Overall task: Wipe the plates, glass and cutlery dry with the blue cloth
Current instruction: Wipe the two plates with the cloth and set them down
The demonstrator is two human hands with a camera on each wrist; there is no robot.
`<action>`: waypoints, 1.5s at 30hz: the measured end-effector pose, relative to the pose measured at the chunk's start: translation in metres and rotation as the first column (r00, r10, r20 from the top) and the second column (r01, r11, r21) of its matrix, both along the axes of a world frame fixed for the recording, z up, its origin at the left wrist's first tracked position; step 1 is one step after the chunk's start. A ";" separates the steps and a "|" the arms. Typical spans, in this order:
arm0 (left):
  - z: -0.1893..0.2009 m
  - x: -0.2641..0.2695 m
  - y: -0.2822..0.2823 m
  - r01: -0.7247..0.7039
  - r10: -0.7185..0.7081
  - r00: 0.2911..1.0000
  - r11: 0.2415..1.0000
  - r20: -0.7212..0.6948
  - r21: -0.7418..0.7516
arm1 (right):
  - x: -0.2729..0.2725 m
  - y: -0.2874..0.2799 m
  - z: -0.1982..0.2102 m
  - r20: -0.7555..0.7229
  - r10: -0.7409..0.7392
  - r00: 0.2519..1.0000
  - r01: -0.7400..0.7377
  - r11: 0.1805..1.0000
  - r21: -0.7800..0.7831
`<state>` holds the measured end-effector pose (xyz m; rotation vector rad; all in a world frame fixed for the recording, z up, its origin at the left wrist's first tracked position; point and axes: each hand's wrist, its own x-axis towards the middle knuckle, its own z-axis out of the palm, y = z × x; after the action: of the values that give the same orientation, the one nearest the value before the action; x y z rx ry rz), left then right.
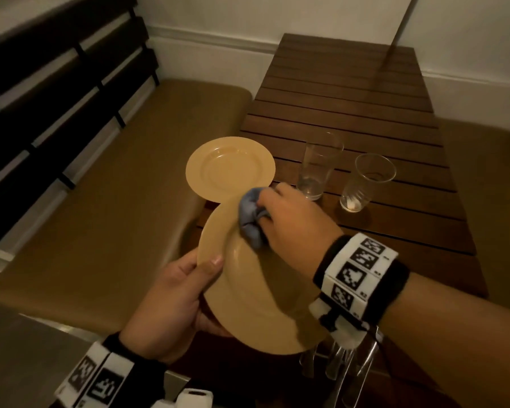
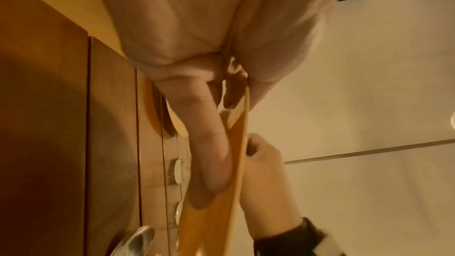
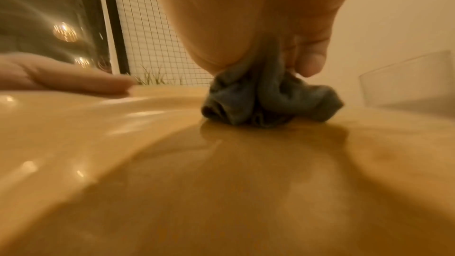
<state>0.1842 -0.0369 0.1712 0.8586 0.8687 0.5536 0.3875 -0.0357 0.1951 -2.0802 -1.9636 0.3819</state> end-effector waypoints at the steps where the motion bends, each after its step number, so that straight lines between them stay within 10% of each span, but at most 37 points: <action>1: 0.001 -0.002 0.001 -0.015 0.014 1.000 1.000 0.001 0.009 | 0.008 0.003 -0.001 0.054 -0.041 0.998 0.041 0.999 -0.012; 10: 0.004 -0.010 0.010 -0.171 0.171 0.985 0.985 0.012 0.026 | 0.005 -0.035 -0.004 0.055 -0.070 0.996 0.086 0.918 -0.388; 16: -0.002 0.003 0.000 -0.116 0.116 0.993 0.993 -0.015 -0.003 | -0.035 -0.045 0.008 -0.327 0.032 0.944 -0.085 0.985 -0.150; 26: -0.002 0.003 -0.011 -0.082 0.082 0.997 0.994 -0.004 0.078 | 0.018 0.010 -0.002 0.075 -0.328 0.942 0.336 0.905 -0.262; 33: -0.001 0.001 -0.006 -0.148 0.155 0.987 0.979 -0.038 0.143 | 0.024 -0.007 -0.006 0.120 -0.360 0.925 0.378 0.850 -0.368; 38: 0.008 0.001 0.000 -0.015 0.023 0.998 0.988 -0.051 0.151 | 0.022 0.006 -0.001 -0.066 -0.303 0.951 0.300 0.952 -0.055; 42: 0.005 0.004 -0.003 0.015 -0.008 0.999 0.992 -0.049 0.128 | -0.005 0.007 0.016 -0.217 0.011 0.976 0.048 0.963 0.265; 45: 0.003 0.005 -0.004 -0.009 0.016 0.999 0.991 -0.050 0.137 | -0.006 0.018 0.022 -0.190 0.099 0.977 -0.053 0.971 0.231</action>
<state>0.1892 -0.0413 0.1743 0.9963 0.8906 0.6094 0.3819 -0.0174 0.2176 -1.7594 -1.8763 0.3503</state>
